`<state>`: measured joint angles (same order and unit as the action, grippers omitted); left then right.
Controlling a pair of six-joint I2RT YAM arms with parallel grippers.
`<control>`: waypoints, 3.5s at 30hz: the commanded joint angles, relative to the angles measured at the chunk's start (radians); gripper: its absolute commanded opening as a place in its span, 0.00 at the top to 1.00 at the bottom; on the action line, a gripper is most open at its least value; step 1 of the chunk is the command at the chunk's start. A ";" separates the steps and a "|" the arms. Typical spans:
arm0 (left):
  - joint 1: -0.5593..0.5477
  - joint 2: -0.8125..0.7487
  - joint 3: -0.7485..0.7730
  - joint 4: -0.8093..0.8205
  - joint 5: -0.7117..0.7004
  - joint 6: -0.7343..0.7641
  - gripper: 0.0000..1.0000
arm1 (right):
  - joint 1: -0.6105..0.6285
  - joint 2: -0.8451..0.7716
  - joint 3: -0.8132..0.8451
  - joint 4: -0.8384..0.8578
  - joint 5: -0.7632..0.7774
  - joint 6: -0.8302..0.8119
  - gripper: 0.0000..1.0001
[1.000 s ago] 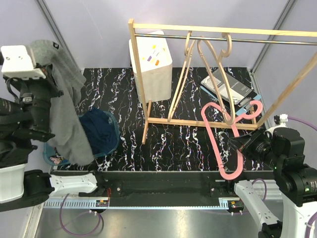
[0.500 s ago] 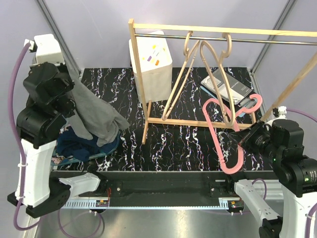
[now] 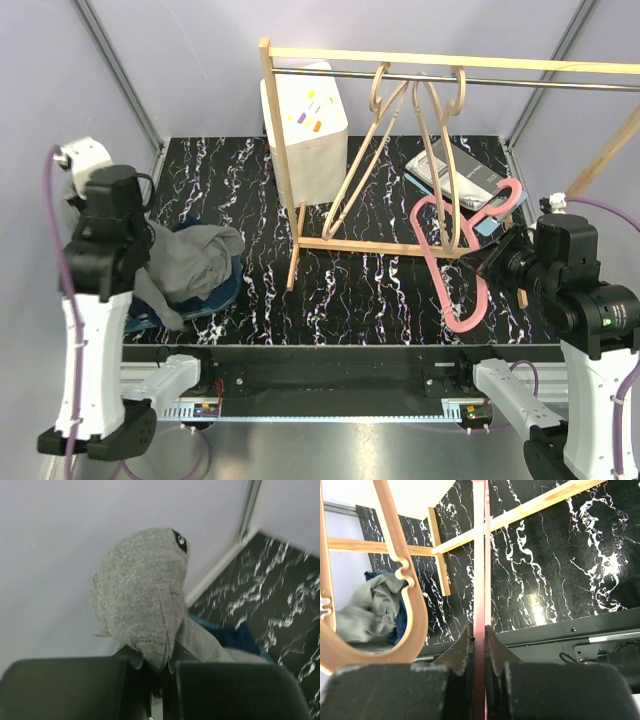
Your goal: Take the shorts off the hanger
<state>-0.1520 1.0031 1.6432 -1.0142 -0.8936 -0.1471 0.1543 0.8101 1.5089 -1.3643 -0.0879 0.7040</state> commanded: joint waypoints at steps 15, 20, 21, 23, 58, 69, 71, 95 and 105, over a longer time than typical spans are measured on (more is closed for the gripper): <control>0.170 -0.020 -0.626 0.089 0.746 -0.503 0.89 | -0.002 -0.066 -0.009 0.030 0.049 0.029 1.00; 0.170 -0.109 -0.559 0.001 0.639 -0.503 0.04 | -0.004 -0.104 0.008 0.013 0.117 0.011 1.00; 0.161 -0.116 -0.545 -0.015 0.633 -0.505 0.01 | -0.002 -0.104 0.017 0.008 0.125 0.015 1.00; 0.157 -0.133 -0.516 -0.052 0.643 -0.532 0.01 | -0.002 -0.100 0.023 -0.005 0.125 0.023 1.00; -0.399 -0.356 -0.551 0.347 1.558 -0.542 0.01 | -0.002 0.072 0.209 0.574 0.126 -0.111 1.00; -0.397 -0.389 -0.534 0.319 1.619 -0.549 0.01 | -0.002 0.038 0.099 0.605 0.157 0.120 1.00; -0.397 -0.388 -0.530 0.302 1.621 -0.533 0.01 | -0.004 0.050 0.096 0.610 0.131 0.127 1.00; -0.399 -0.351 -0.457 0.206 1.638 -0.424 0.01 | -0.002 0.089 0.111 0.643 0.149 0.091 1.00; -0.399 -0.347 -0.439 0.180 1.636 -0.402 0.01 | -0.004 0.135 0.122 0.645 0.128 0.164 1.00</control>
<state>-0.5472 0.6525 1.1572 -0.8391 0.7086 -0.5732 0.1543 0.9222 1.5967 -0.7677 0.0418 0.8352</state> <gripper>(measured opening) 0.984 0.086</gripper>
